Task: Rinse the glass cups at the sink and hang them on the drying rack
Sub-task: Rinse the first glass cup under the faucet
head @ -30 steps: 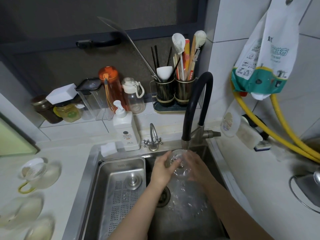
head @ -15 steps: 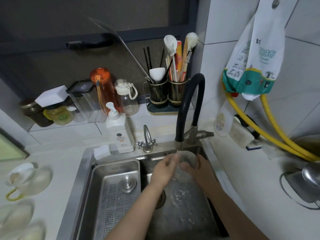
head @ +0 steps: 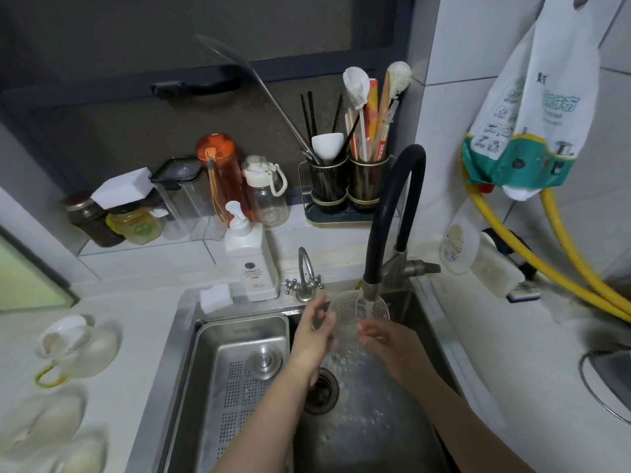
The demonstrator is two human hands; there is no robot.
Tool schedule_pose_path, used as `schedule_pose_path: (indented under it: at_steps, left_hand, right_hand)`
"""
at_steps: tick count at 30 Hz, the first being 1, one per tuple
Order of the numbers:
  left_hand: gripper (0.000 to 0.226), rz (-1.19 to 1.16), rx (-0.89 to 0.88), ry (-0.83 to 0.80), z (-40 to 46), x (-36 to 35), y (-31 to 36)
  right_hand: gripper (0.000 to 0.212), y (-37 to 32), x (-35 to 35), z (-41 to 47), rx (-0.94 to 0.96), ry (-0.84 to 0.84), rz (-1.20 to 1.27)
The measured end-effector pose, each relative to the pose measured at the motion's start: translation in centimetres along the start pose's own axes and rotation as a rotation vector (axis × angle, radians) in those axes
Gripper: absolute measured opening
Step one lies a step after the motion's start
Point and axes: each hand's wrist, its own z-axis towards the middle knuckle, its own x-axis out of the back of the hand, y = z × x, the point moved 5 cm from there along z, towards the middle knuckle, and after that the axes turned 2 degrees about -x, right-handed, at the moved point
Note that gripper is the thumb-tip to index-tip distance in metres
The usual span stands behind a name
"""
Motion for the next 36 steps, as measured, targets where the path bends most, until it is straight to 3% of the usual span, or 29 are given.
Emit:
schedule_pose_path:
  at_steps: [2,5,8,10,12,15,17,19,22,28,33,36]
  left_hand:
    - [0.046,0.003,0.050,-0.041,-0.4,-0.8,-0.5]
    - [0.075,-0.082,0.164,-0.101,-0.8,-1.6,-1.3]
    - [0.071,-0.140,0.206,-0.099,-0.4,-1.8,-1.6]
    - [0.071,-0.132,0.233,-0.062,-0.2,-1.8,-2.0]
    - [0.073,-0.122,0.252,-0.035,-0.4,-1.9,-2.2]
    - [0.071,-0.105,0.254,-0.031,-0.5,-2.6,-2.9]
    - [0.074,-0.088,0.236,-0.035,-0.4,-3.1,-2.7]
    - [0.072,-0.077,0.213,-0.025,0.0,-2.9,-2.4]
    - [0.061,-0.037,0.190,-0.040,0.2,-2.3,-1.5]
    - [0.061,-0.050,0.258,-0.020,-0.6,-3.1,-2.9]
    - [0.057,0.009,0.166,-0.035,-0.2,-2.3,-1.5]
    - [0.064,-0.036,0.203,-0.025,-0.7,-3.1,-1.6]
  right_hand:
    - [0.008,-0.3,-0.3,0.0,0.069,0.028,-0.142]
    - [0.009,-0.8,-0.6,-0.4,0.162,0.025,-0.232]
    - [0.008,-1.6,-1.2,-0.6,0.283,0.037,-0.319]
    - [0.010,-2.1,-1.5,-0.5,0.391,0.035,-0.518]
    - [0.020,-2.4,-2.0,-0.4,0.438,-0.103,-0.726]
    - [0.039,-1.4,-2.6,0.9,0.310,-0.379,-0.766]
    - [0.049,-1.4,-3.1,2.0,0.169,-0.473,-0.588]
    - [0.058,-1.6,-3.2,2.8,0.091,-0.523,-0.581]
    - [0.055,-2.1,-3.0,2.2,0.074,-0.681,-0.613]
    - [0.043,-1.2,-3.0,2.6,-0.030,-0.494,-0.722]
    - [0.032,-1.0,-3.0,2.2,-0.061,-0.570,-0.686]
    - [0.031,-1.1,-2.8,2.4,-0.086,-0.502,-0.763]
